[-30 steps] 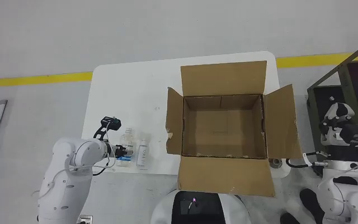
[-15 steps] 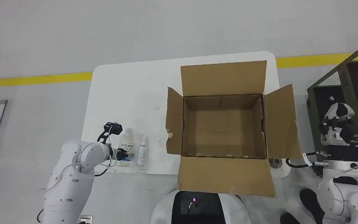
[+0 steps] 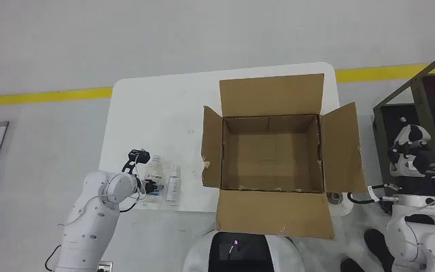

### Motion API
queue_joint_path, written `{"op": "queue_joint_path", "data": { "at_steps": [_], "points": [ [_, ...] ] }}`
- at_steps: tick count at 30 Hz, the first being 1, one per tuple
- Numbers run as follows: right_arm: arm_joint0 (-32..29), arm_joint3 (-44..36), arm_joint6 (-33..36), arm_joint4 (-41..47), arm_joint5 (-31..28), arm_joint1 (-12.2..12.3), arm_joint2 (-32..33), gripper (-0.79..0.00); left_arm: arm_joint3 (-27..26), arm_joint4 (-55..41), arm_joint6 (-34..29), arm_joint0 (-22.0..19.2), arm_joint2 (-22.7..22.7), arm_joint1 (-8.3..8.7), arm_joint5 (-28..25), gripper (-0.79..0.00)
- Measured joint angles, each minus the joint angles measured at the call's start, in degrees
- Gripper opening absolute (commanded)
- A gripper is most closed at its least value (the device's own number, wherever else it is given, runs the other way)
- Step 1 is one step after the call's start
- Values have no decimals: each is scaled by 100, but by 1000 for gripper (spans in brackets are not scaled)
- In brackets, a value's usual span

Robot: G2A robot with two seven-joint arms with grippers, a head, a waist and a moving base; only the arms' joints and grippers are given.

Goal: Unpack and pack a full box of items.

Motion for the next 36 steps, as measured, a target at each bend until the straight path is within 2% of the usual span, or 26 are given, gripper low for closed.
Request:
{"op": "queue_joint_path", "data": {
  "at_steps": [4,11,12,14,15,16,20,27,36],
  "points": [
    [0,0,0,0,0,0,0,-785,76,0,41,-36,54,8,8,-166],
    [0,0,0,0,0,0,0,-785,136,-41,97,-54,144,19,20,-265],
    [0,0,0,0,0,0,0,-785,139,-45,99,-56,162,21,23,-391],
    [0,0,0,0,0,0,0,-785,132,-49,107,-56,186,24,25,-539],
    [0,0,0,0,0,0,0,-785,121,-52,109,-54,196,28,30,-702],
    [0,0,0,0,0,0,0,-785,103,-54,108,-54,197,31,35,-785],
    [0,0,0,0,0,0,0,-785,-103,-135,44,-36,86,61,60,-785],
    [0,0,0,0,0,0,0,-785,-786,-527,-489,-43,-336,140,271,-785],
    [0,0,0,0,0,0,0,-785,-1695,-1460,-1011,-435,-870,218,567,-785]
  ]
}}
